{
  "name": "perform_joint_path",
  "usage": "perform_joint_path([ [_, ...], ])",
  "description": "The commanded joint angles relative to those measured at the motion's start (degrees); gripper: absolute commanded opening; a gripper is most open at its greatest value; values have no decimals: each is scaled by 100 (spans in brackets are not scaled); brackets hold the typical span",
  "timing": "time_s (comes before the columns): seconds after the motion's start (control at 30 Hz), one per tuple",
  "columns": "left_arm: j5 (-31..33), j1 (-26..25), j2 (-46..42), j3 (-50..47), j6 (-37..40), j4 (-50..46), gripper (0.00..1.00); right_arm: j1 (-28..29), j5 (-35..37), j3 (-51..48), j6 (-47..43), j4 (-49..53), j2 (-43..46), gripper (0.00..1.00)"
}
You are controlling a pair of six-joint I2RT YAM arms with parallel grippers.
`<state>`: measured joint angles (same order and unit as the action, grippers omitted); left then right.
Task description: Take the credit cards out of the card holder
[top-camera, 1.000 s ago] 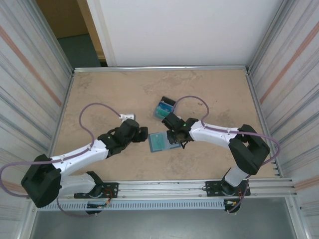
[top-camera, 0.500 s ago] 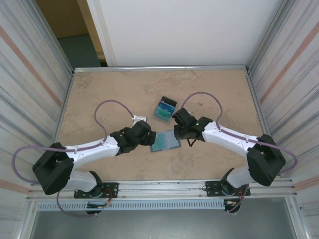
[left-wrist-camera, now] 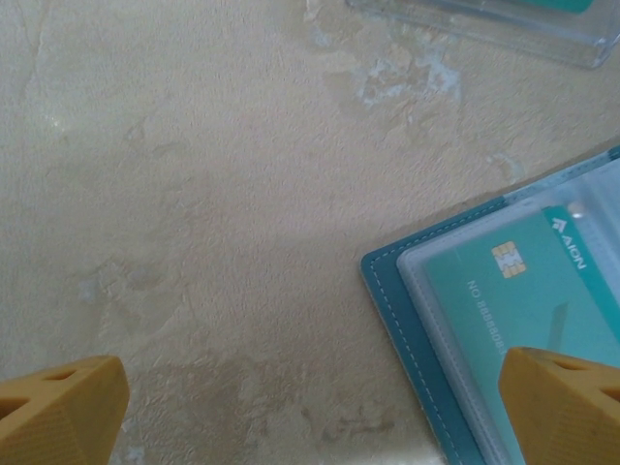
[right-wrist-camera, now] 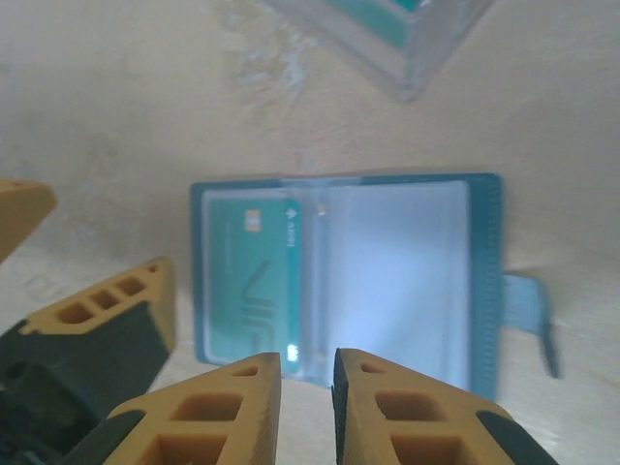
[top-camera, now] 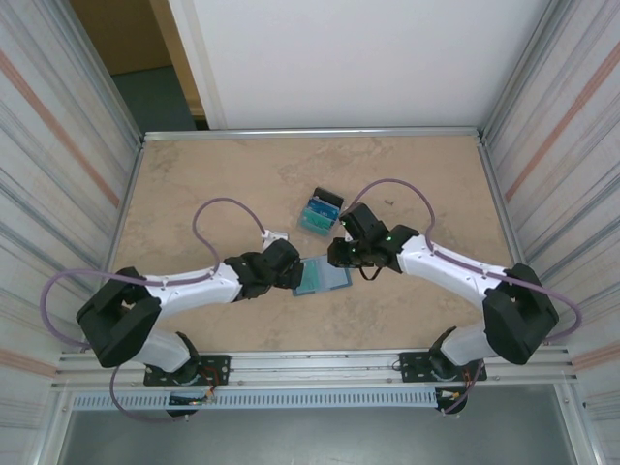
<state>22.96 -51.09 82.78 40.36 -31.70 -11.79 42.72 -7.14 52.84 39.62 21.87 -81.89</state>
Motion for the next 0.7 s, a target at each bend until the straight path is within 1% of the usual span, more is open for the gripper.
perform_joint_path([
  [0.0, 57, -25, 162, -85, -57, 58, 99, -45, -615, -9, 186, -308, -336, 21],
  [0.37, 99, -36, 425, -66, -28, 40, 99, -228, -1330, -28, 336, -861, -1185, 19],
  [0.67, 146, -33, 628, 22, -18, -68, 99, -318, -1551, -88, 365, -1089, -1556, 18],
])
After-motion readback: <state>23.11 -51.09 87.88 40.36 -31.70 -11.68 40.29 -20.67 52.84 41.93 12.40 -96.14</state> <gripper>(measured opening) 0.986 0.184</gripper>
